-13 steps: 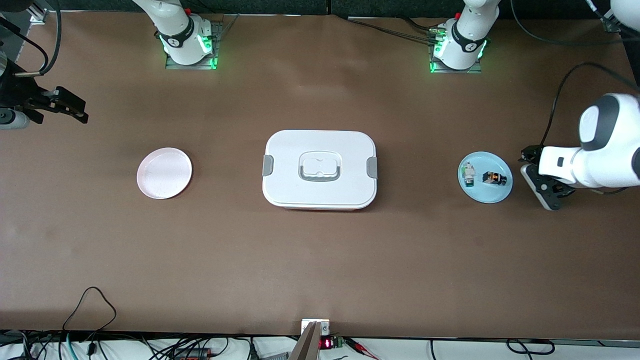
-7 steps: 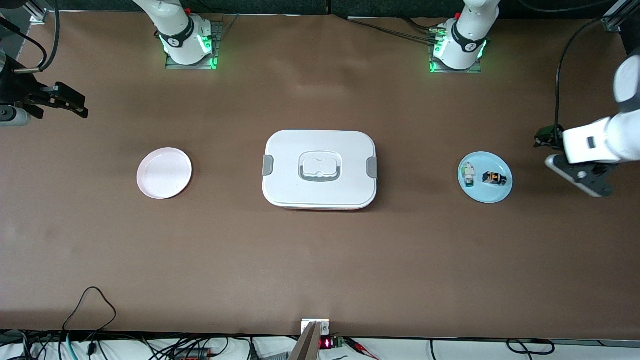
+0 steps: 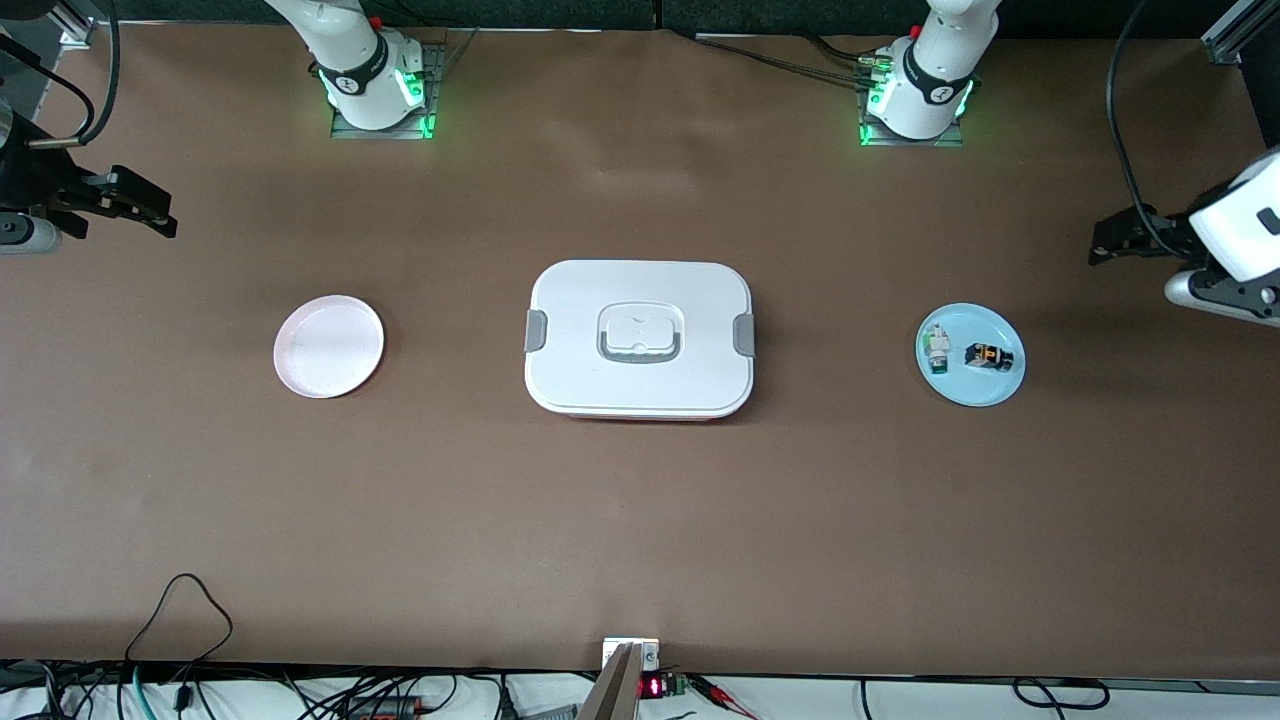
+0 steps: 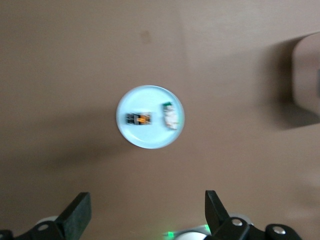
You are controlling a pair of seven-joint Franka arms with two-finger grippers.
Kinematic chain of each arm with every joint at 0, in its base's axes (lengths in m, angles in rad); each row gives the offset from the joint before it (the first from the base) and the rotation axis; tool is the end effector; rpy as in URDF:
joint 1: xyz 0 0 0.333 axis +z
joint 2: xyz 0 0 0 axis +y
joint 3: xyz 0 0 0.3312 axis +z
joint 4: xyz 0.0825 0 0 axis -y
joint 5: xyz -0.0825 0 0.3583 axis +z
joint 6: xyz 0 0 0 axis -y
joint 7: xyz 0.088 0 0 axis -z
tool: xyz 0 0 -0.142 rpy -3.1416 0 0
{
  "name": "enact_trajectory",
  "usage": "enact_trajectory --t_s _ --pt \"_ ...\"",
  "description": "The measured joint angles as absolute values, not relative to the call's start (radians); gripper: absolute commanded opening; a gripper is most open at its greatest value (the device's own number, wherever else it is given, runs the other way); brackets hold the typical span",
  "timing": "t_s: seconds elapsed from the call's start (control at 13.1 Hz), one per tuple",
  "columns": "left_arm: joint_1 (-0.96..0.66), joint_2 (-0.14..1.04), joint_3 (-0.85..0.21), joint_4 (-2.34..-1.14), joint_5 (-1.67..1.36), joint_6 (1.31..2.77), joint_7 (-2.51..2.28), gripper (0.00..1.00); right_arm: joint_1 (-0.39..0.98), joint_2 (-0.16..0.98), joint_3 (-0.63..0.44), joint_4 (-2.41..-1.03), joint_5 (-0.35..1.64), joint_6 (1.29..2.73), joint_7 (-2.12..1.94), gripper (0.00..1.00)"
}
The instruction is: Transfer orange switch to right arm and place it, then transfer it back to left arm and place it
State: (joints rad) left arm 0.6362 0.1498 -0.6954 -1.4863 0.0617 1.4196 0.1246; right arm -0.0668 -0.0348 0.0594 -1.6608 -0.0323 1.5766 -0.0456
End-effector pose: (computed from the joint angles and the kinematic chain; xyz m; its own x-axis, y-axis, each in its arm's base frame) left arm 0.5425 0.0029 0.5666 0.9671 -0.1843 -0.1752 -0.1771 -0.9826 0.0563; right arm 0.5141 -0.0079 0.5834 0.9980 0.0382 -0.0510 0.0399 -0.9987 0.0320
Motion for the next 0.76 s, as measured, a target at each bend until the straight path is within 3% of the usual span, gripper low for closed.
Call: enact_trajectory --t_s 0.46,0.76 --pt "0.632 0.131 -0.692 -1.478 0.001 1.43 0.065 1.0 -0.067 -0.035 0.059 -1.661 -0.032 1.577 -0.046 1.0" --pt "0.363 0.099 -0.452 -1.478 -0.003 1.433 0.038 1.0 -0.067 -0.035 0.059 -1.661 -0.032 1.577 -0.046 1.0"
